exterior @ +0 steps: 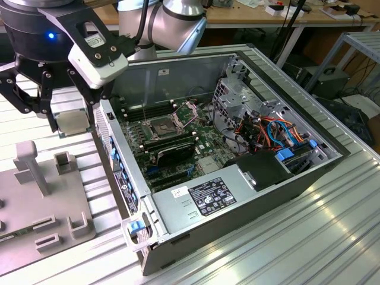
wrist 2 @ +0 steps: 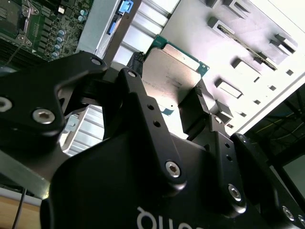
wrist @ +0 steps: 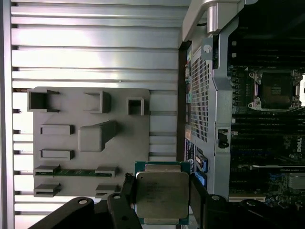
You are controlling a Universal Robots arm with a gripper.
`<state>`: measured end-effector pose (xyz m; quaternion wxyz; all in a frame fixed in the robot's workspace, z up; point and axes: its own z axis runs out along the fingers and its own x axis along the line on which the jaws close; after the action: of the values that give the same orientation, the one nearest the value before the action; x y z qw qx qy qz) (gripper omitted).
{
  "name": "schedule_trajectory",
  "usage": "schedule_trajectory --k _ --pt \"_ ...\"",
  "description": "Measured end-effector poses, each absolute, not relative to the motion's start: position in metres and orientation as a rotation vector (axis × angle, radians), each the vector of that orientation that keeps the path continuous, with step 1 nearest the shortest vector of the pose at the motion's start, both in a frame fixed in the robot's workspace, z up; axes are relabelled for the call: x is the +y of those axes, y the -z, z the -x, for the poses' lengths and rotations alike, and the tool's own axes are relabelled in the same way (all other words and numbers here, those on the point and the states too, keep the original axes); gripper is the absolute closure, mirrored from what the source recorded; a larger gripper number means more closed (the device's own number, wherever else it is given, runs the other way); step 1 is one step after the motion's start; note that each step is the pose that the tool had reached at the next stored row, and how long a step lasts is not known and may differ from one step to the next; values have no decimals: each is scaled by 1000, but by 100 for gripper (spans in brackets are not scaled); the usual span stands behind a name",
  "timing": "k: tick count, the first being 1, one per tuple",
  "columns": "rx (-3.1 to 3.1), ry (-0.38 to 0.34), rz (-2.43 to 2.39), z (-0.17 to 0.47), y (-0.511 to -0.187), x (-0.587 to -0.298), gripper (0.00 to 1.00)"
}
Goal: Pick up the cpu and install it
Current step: 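Pick up the cpu and move it towards the insertion slot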
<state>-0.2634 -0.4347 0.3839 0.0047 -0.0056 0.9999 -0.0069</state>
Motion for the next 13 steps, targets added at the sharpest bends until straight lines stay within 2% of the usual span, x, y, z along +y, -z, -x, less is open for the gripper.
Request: schedule_trajectory --k 13 --pt "3132 22 18 261 -384 -435 45"
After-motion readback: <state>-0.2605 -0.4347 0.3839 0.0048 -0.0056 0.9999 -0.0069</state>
